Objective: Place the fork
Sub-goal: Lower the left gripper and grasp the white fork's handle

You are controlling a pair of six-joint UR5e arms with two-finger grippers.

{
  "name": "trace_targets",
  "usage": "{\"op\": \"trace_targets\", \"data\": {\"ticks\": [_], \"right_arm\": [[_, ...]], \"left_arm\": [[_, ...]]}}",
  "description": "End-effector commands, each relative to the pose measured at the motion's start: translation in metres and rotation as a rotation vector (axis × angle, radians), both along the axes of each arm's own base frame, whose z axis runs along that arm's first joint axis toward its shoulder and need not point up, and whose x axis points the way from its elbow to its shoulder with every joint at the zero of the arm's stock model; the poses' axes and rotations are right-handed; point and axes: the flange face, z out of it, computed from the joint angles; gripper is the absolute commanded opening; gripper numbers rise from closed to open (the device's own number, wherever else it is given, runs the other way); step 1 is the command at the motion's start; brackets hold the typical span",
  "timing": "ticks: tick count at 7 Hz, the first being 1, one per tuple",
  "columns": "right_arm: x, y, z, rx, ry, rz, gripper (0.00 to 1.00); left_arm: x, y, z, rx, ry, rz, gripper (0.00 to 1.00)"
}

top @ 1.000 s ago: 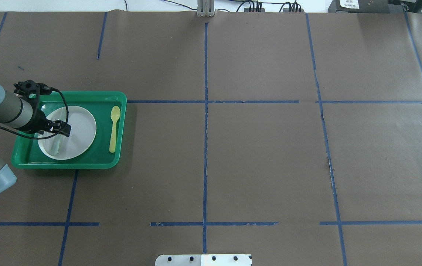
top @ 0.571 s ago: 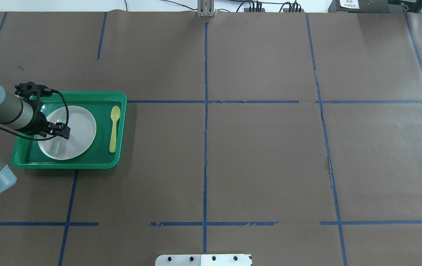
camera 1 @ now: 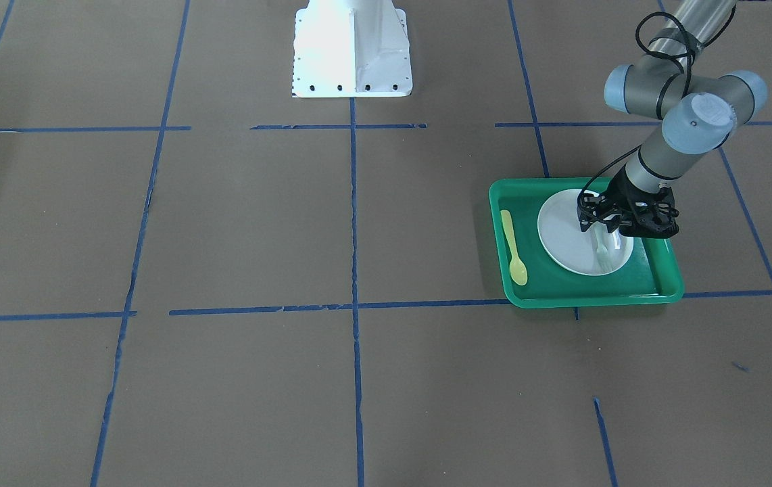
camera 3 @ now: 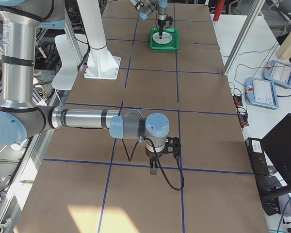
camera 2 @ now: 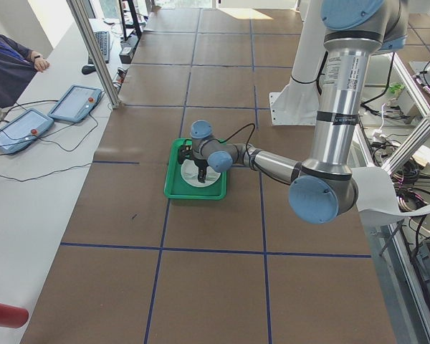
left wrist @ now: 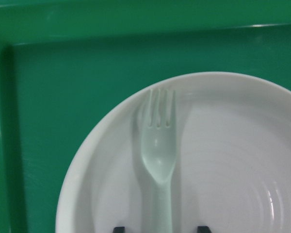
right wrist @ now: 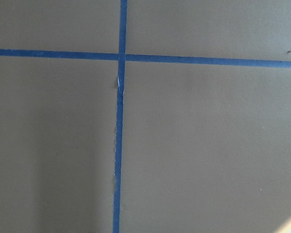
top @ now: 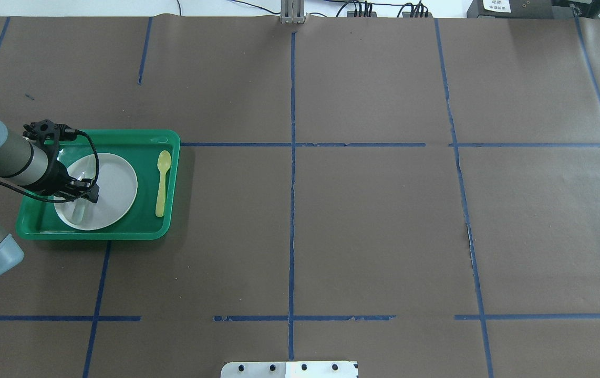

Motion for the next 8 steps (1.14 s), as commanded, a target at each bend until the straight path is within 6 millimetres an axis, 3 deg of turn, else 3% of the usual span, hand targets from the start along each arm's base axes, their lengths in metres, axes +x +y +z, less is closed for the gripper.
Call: {"op": "trace_targets", "data": {"ticks": [1, 2, 5, 6, 8], "right_arm": [[0.000, 0.000, -0.001, 0.002, 0.000, 0.000, 1.00], [0.000, 0.000, 0.000, 0.000, 0.000, 0.000, 1.00], [0.000, 0.000, 0.000, 0.000, 0.000, 0.000, 1.00], [0.000, 0.000, 0.000, 0.000, 0.000, 0.000, 1.00], [0.000, 0.000, 0.000, 0.000, 0.000, 0.000, 1.00]], "left_arm": [[0.001, 0.002, -0.002, -0.011, 0.016, 0.018, 0.19], [0.002, 0.005, -0.006, -0.026, 0.033, 0.034, 0.00], [0.001, 0.003, -0.017, -0.015, 0.051, 0.035, 0.00], [-0.009, 0.001, -0.026, -0.031, 0.089, 0.044, 0.00], [-0.051, -0.026, -0.037, -0.021, 0.114, -0.030, 0.00]]}}
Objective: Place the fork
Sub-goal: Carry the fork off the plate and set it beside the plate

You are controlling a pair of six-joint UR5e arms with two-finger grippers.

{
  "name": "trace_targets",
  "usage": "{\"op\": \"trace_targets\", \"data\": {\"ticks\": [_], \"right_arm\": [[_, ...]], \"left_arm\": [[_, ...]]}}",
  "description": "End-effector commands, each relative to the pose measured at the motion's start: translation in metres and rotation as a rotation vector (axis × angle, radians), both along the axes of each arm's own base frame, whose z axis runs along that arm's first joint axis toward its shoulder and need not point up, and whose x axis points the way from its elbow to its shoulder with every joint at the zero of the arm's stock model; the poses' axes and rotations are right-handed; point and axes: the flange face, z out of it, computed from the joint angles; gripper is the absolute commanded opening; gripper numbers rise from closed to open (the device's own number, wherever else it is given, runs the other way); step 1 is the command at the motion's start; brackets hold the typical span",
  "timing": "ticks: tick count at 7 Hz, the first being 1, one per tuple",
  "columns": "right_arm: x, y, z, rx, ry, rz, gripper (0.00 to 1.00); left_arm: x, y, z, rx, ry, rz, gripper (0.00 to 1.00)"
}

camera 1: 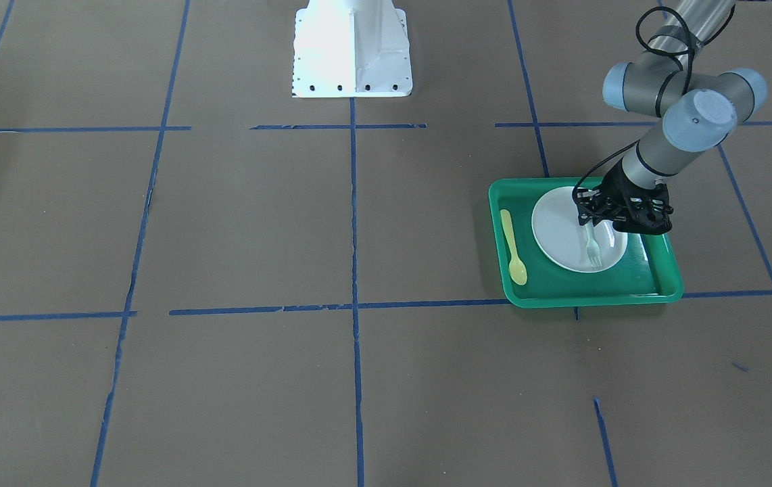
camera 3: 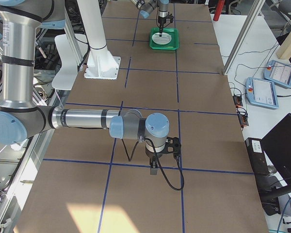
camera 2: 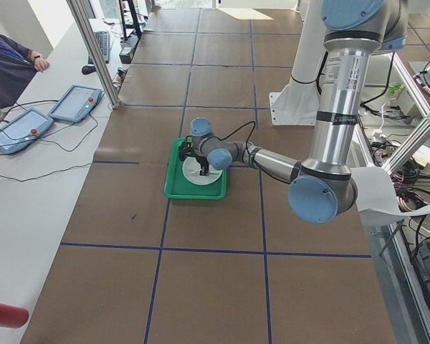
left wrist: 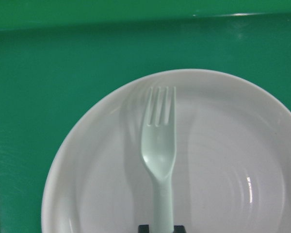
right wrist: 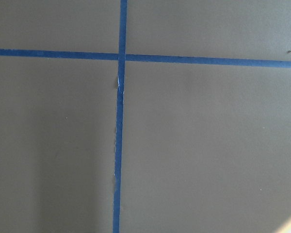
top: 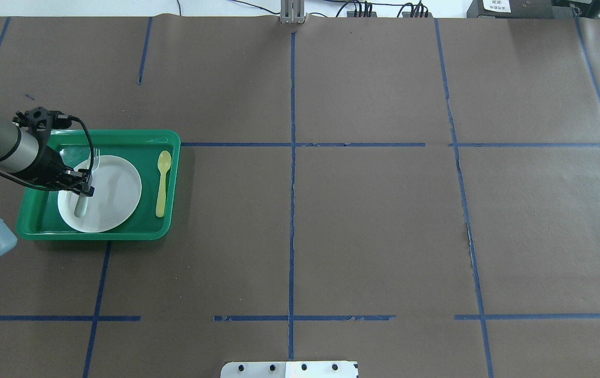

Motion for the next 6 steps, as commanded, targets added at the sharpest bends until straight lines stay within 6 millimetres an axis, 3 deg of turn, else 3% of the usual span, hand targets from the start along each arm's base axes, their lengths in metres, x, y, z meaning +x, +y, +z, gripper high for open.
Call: {"op": "trace_targets", "data": {"ticks": [1, 3, 6], "right_arm": [[0.000, 0.000, 0.000, 0.000, 0.000, 0.000, 1.00], [0.000, 0.000, 0.000, 0.000, 0.000, 0.000, 1.00], [0.000, 0.000, 0.000, 0.000, 0.000, 0.000, 1.00]], "left_arm": [[-0.032, -0.016, -0.002, 0.004, 0.010, -0.047, 0.00], [-0.037, -0.015, 0.016, -0.020, -0.008, -0.052, 0.00], [-0.055, 0.006, 0.058, -0.015, -0.057, -0.010, 0.00]]}}
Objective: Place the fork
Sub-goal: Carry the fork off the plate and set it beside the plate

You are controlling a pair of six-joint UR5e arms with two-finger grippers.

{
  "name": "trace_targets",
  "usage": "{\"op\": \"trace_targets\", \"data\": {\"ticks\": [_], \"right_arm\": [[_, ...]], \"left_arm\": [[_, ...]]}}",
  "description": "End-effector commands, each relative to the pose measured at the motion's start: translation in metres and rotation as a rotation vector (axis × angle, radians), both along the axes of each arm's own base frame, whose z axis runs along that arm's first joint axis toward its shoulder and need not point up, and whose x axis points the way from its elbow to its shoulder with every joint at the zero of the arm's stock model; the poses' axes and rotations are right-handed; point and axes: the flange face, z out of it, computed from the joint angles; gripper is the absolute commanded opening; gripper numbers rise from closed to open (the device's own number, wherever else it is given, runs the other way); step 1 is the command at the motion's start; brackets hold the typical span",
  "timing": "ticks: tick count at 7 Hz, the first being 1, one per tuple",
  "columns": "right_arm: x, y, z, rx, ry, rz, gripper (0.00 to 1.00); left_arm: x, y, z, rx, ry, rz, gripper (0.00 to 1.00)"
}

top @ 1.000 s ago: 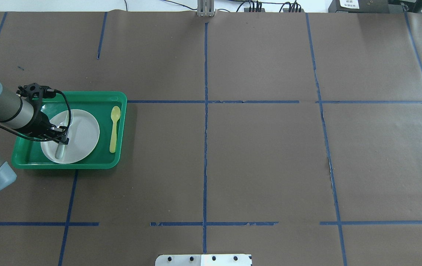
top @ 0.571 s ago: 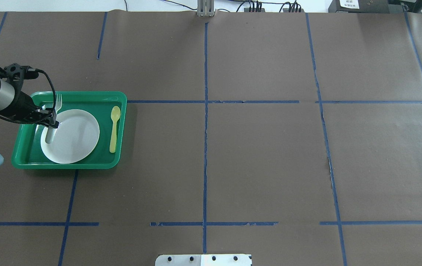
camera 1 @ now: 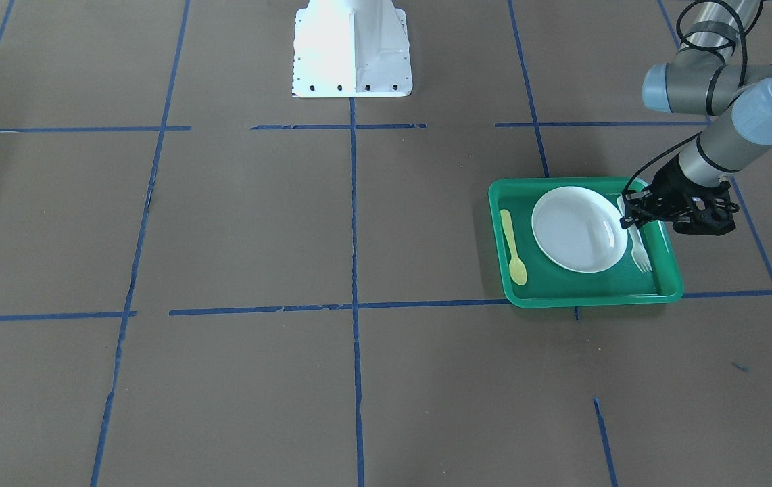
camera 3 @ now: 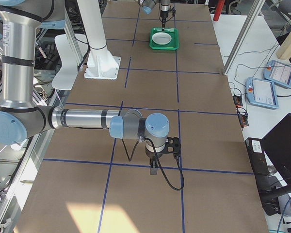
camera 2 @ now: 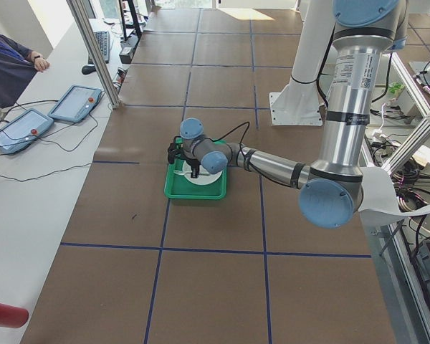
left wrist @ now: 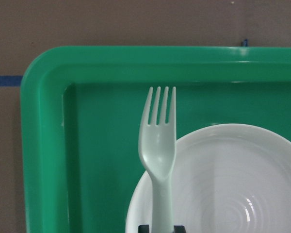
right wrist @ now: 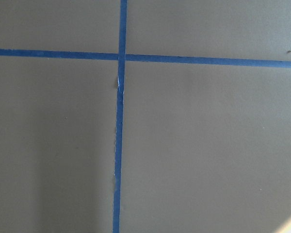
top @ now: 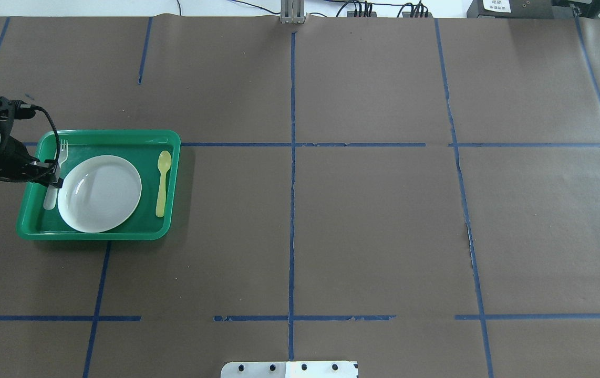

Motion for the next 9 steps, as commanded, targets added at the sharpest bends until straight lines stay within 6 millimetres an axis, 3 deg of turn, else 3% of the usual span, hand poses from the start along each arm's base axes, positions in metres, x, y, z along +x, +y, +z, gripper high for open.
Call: {"op": "trace_targets", "data": {"ticks": [1, 3, 4, 7, 9], "right_arm": [[0.000, 0.000, -0.001, 0.002, 0.000, 0.000, 1.00], [0.000, 0.000, 0.000, 0.000, 0.000, 0.000, 1.00], [0.000, 0.000, 0.000, 0.000, 0.000, 0.000, 1.00], [0.000, 0.000, 0.000, 0.000, 0.000, 0.000, 1.00], [0.000, 0.000, 0.000, 0.000, 0.000, 0.000, 1.00]], "left_arm": [[-0.009, 0.009, 0.021, -0.001, -0.024, 0.022, 0.00], [-0.006, 0.008, 0.019, -0.002, -0.020, 0.025, 0.00], [-0.005, 0.008, 0.018, 0.003, -0.022, 0.023, 0.98], [-0.014, 0.004, 0.014, 0.002, -0.020, -0.001, 1.00], [-0.055, -0.012, 0.013, -0.008, -0.012, -0.064, 1.00]]}}
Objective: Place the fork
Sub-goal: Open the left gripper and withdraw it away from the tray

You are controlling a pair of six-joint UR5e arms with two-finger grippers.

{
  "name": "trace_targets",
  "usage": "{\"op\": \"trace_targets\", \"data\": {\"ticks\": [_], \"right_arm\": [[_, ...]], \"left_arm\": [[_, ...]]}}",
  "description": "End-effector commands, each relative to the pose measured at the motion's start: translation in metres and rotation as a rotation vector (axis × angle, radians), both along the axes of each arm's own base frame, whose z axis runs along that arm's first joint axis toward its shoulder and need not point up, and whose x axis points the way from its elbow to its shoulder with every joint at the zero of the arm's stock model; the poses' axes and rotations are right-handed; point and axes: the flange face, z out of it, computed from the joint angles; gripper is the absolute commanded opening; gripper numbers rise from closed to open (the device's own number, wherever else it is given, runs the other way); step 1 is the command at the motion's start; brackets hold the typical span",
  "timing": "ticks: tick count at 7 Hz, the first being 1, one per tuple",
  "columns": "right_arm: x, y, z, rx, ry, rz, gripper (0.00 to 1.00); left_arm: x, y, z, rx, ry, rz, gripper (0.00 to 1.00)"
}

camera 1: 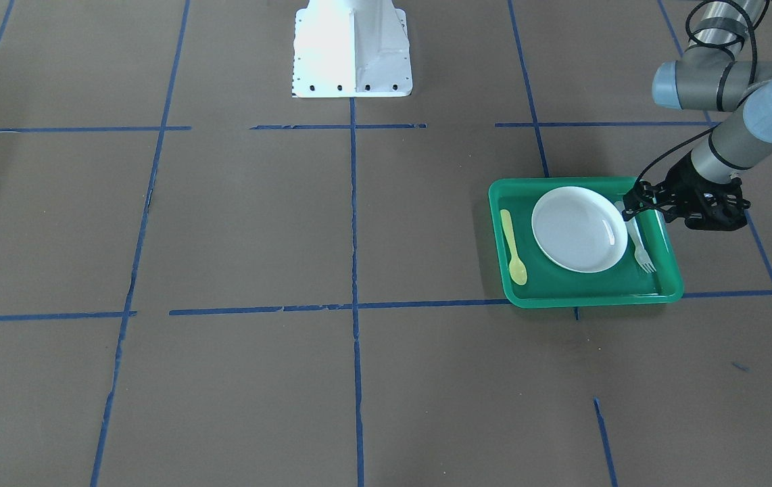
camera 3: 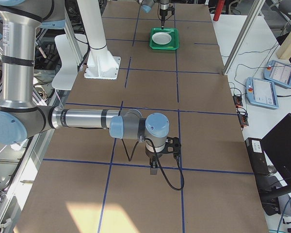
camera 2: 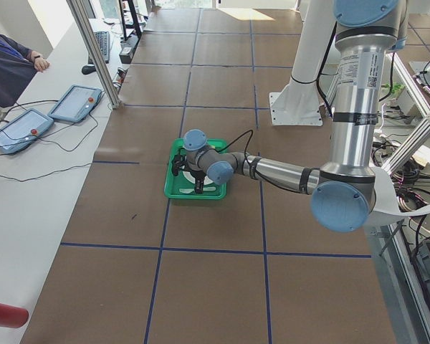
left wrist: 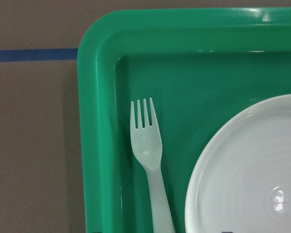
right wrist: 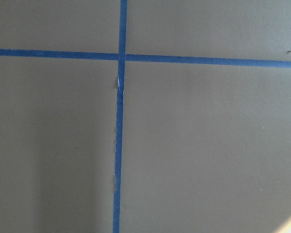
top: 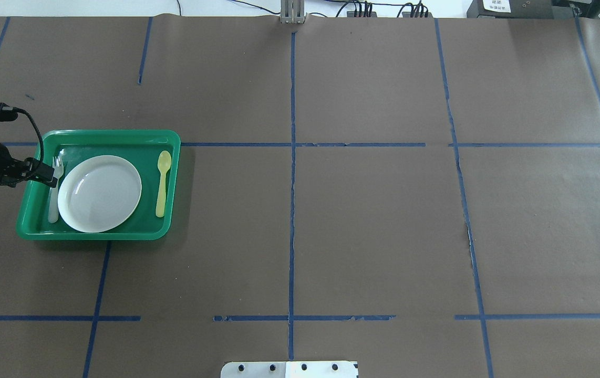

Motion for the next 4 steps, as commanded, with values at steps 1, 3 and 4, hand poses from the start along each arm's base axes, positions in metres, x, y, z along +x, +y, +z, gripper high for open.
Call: {"op": "trace_targets", "data": {"ticks": [1, 3, 4], "right_arm": [[0.000, 0.000, 0.000, 0.000, 0.000, 0.000, 1.00], [0.000, 0.000, 0.000, 0.000, 0.000, 0.000, 1.00], [0.000, 0.000, 0.000, 0.000, 0.000, 0.000, 1.00]], "left_arm": [[-0.041, -0.007, 0.007, -0.001, 0.002, -0.040, 1.00], [-0.100, -0.007, 0.032, 0.079, -0.059, 0.012, 1.00], [-0.143, -0.013, 0.040, 0.107, -0.103, 0.043, 1.00]]}}
